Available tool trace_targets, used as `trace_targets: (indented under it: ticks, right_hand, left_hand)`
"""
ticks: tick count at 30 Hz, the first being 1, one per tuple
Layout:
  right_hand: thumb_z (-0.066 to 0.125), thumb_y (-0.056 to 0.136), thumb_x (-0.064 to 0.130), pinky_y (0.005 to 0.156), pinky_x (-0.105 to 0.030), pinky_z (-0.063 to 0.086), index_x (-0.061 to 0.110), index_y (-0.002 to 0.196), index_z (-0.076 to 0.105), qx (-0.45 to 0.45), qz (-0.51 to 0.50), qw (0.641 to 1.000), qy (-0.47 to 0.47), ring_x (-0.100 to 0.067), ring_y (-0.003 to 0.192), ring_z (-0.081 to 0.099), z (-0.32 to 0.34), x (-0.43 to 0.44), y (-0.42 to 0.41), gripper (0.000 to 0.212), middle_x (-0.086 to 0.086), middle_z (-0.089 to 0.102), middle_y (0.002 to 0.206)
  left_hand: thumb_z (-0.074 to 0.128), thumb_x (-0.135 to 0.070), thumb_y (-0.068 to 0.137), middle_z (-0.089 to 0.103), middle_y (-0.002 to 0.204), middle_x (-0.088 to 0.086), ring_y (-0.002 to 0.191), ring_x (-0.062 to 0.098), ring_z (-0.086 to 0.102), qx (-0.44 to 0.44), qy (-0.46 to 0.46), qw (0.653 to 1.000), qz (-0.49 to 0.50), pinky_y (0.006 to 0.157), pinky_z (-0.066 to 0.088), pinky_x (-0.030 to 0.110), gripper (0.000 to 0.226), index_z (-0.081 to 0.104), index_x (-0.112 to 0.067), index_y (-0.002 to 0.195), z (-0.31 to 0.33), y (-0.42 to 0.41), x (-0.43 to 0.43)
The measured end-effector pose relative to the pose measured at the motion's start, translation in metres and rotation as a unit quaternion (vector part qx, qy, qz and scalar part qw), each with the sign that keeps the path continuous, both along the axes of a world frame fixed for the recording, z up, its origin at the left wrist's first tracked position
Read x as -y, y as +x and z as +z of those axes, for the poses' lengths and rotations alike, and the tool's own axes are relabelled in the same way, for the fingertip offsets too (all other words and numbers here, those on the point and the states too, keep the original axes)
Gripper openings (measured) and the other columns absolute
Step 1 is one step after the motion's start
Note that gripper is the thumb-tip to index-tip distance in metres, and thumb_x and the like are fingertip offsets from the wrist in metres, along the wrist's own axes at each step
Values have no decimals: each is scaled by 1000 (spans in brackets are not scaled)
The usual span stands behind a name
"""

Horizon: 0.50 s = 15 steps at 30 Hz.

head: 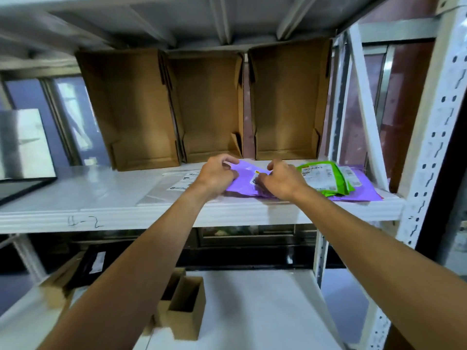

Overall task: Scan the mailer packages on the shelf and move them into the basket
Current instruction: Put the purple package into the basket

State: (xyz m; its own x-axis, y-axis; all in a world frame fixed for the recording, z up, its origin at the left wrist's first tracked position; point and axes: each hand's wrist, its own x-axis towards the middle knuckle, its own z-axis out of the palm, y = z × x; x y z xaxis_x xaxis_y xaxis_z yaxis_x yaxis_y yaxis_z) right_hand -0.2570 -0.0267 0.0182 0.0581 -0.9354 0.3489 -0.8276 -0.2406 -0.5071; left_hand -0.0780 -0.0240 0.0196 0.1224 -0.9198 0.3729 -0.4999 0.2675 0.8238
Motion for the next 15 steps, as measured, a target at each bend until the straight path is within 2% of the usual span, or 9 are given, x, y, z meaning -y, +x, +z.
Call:
trace_targets:
  ticks: [2,4,7,10,12,15]
  right_hand:
    - [61,91,41,93,-42,50,12,116,62,9,-8,1000,4,-38,113,58,0,1,6,38,-17,64,123]
    - [61,92,36,93,-41,50,13,113,65,24,0,1000,12,-37,111,59,1,2,14,32,-16,66,120]
    - [62,91,34,88,-35,49,16,112,70,-3,18,1000,5,-35,110,60,2,4,24,29,-14,68,118]
    - [57,91,29,78,-34,45,16,104,74,-53,46,998,-3,-34,104,60,3,8,31,25,-12,70,113]
    - [53,90,23,74,-34,43,12,103,72,-78,54,995,-8,-34,100,60,4,10,36,25,-13,68,111]
    - [44,95,18,73,-35,38,7,104,64,-83,49,995,-38,-37,99,59,-1,14,41,25,-14,63,112]
  left_hand:
    - [72,-22,73,67,94,4,80,23,67,33,-2,999,9,75,58,38,20,69,-31,91,0,9,-3]
    - [70,-28,73,66,105,3,94,25,67,74,-6,997,20,87,57,40,16,67,-33,88,-1,17,-5]
    - [63,-22,88,63,119,0,106,20,61,179,-29,982,44,87,46,27,19,68,-30,104,-1,17,-6]
    - [53,-19,95,64,126,1,115,21,57,217,-25,976,19,97,46,32,28,68,-23,117,-5,5,-7]
    - [48,-20,96,64,127,8,116,29,57,267,-14,963,15,96,47,37,31,66,-19,121,-11,-5,-5]
    - [47,-12,91,65,120,17,109,38,58,338,-8,941,17,82,44,37,30,61,-8,117,-18,-19,-1]
